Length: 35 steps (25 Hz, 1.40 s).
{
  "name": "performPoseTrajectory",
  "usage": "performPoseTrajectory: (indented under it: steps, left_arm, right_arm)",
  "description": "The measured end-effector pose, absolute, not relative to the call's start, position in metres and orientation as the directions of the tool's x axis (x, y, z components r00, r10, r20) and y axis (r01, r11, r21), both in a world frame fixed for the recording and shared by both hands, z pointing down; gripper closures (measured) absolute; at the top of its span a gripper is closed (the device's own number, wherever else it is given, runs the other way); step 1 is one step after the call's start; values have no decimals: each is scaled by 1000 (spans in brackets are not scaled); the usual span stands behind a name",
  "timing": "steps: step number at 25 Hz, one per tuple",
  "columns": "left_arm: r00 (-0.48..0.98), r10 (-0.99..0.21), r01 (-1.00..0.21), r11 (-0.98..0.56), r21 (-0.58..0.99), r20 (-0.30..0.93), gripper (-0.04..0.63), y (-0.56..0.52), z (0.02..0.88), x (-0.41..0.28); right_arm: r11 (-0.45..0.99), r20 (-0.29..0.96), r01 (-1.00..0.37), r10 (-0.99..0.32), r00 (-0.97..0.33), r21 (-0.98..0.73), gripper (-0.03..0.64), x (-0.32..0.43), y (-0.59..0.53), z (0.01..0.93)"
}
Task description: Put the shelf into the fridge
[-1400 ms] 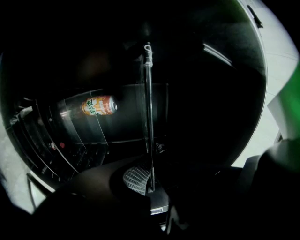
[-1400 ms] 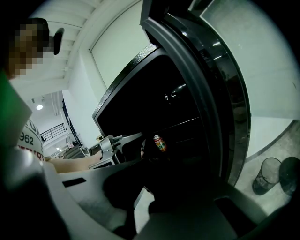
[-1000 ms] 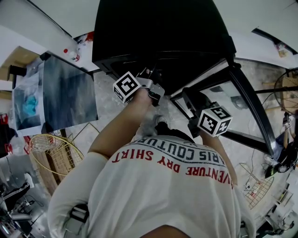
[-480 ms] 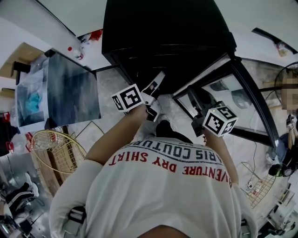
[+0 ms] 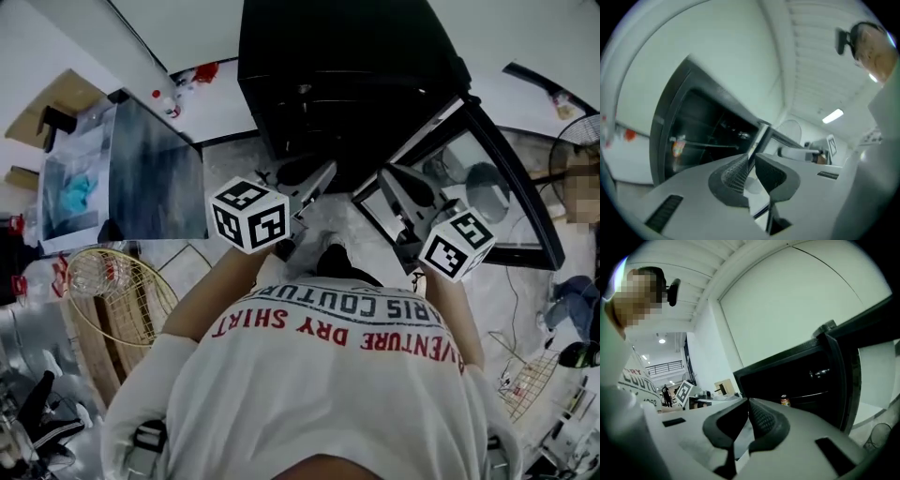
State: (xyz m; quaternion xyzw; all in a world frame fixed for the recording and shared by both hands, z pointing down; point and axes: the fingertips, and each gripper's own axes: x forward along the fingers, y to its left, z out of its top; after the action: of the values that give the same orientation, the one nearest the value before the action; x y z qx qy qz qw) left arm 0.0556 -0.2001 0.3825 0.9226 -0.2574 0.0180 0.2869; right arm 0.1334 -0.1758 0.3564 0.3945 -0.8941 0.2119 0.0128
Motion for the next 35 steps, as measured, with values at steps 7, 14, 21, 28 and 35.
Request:
performPoseTrajectory:
  steps: [7, 14, 21, 28, 35]
  left_arm:
    - [889, -430, -457, -801, 386, 159, 560, -161, 337, 44]
    - [885, -446, -465, -823, 327, 136, 561, -153, 320, 45]
    - [878, -457, -477, -810, 342, 142, 561, -157, 326, 46]
    - [876, -457, -481, -809, 337, 152, 561, -157, 333, 49]
    - [872, -463, -489, -809, 326, 161, 560, -158, 337, 50]
  right_arm:
    - [662, 106, -660, -673, -732, -356, 594, 109, -146, 323]
    - [661, 69, -652, -680, -730, -371, 595, 106, -144, 317]
    - [637, 76, -661, -695, -715, -395, 595, 111, -148, 324]
    - [625, 86, -668, -701, -708, -404, 595, 113, -148, 330]
    - [624, 92, -673, -702, -706, -398, 595, 114, -149, 333]
